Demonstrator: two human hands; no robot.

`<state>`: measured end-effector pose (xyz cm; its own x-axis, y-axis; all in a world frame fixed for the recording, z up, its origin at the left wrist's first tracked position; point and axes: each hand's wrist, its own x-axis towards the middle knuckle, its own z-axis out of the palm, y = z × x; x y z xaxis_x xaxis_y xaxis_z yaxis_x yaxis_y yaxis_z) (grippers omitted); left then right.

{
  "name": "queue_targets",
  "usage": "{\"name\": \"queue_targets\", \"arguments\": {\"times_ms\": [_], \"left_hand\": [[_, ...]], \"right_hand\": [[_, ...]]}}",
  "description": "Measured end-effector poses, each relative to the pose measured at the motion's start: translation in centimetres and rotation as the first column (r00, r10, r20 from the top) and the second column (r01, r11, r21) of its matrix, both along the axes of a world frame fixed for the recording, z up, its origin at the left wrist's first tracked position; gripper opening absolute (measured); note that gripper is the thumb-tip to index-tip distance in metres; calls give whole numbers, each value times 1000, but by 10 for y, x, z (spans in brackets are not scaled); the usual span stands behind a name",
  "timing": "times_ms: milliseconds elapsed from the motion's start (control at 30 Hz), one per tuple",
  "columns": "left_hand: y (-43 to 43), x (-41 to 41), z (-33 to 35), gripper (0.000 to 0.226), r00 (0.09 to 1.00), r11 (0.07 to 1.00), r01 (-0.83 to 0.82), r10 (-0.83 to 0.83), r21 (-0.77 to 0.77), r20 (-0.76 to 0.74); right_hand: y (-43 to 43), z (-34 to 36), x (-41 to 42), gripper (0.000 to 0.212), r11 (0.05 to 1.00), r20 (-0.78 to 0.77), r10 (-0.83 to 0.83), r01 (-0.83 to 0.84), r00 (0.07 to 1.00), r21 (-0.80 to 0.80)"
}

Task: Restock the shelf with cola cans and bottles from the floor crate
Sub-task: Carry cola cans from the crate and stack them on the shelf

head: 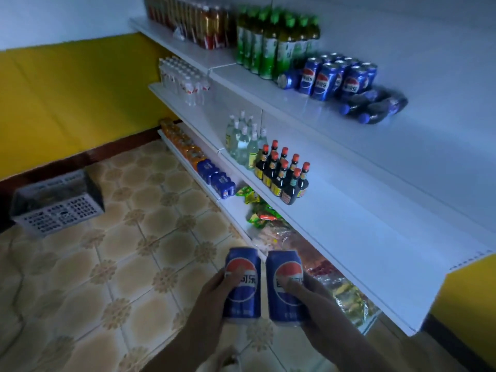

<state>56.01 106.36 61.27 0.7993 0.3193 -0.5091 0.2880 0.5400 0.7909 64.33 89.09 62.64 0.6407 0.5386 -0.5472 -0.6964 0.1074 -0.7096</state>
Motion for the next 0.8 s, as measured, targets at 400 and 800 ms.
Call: {"name": "queue_targets", "arguments": {"times_ms": [400, 800], "left_hand": [[88, 155, 30, 44, 987, 989, 119, -127, 86, 95], [168, 342, 99, 39, 971, 954, 86, -146, 286, 192]], "right_hand": [[82, 18, 124, 45, 944, -106, -273, 288, 956, 164], [165, 58, 314, 65, 952, 193, -204, 149, 960, 266]]}}
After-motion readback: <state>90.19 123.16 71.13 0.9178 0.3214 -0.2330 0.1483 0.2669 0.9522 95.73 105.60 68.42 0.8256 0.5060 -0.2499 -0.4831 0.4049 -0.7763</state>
